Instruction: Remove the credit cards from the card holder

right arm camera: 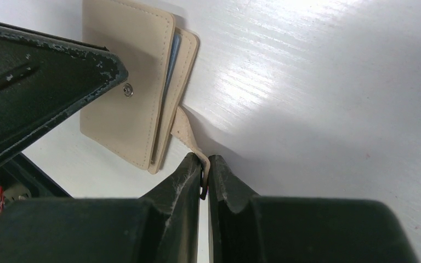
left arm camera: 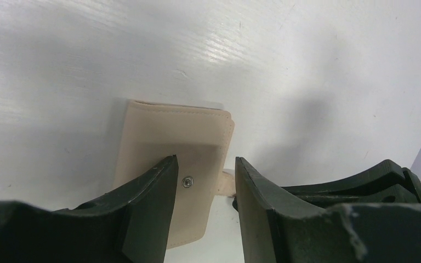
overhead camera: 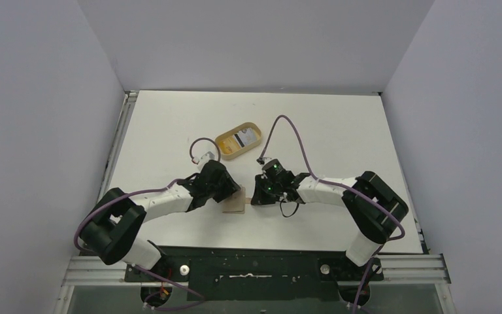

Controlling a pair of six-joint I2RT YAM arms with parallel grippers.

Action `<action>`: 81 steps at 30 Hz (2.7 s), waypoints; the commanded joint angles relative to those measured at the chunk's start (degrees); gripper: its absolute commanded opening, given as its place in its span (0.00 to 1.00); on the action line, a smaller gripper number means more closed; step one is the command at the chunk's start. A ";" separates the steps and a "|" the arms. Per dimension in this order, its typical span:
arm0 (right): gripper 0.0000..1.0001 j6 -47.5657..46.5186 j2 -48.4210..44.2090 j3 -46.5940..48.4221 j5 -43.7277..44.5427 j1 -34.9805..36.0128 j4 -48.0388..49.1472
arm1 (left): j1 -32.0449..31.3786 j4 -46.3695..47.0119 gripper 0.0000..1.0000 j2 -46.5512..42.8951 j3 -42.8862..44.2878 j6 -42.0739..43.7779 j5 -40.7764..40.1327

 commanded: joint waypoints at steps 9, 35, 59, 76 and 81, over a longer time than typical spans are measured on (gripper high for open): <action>0.00 -1.46 -1.28 11.78 1.41 2.45 -8.43 | -0.13 -3.35 0.40 2.13 -0.79 -1.57 -7.27; 0.66 -2.16 3.55 15.27 1.85 10.19 -4.84 | -0.82 -10.65 0.36 2.15 1.09 -9.81 -13.30; 0.36 -4.10 -11.07 -2.73 14.47 1.95 1.28 | -3.12 -15.48 0.15 1.42 1.59 -21.41 -15.98; 0.31 -3.20 -0.90 5.67 12.44 5.15 6.19 | -4.50 -14.80 0.00 2.78 1.72 -24.89 -13.41; 0.31 -2.42 0.63 6.72 11.56 5.91 7.25 | -4.51 -15.01 0.00 2.66 1.61 -25.21 -13.54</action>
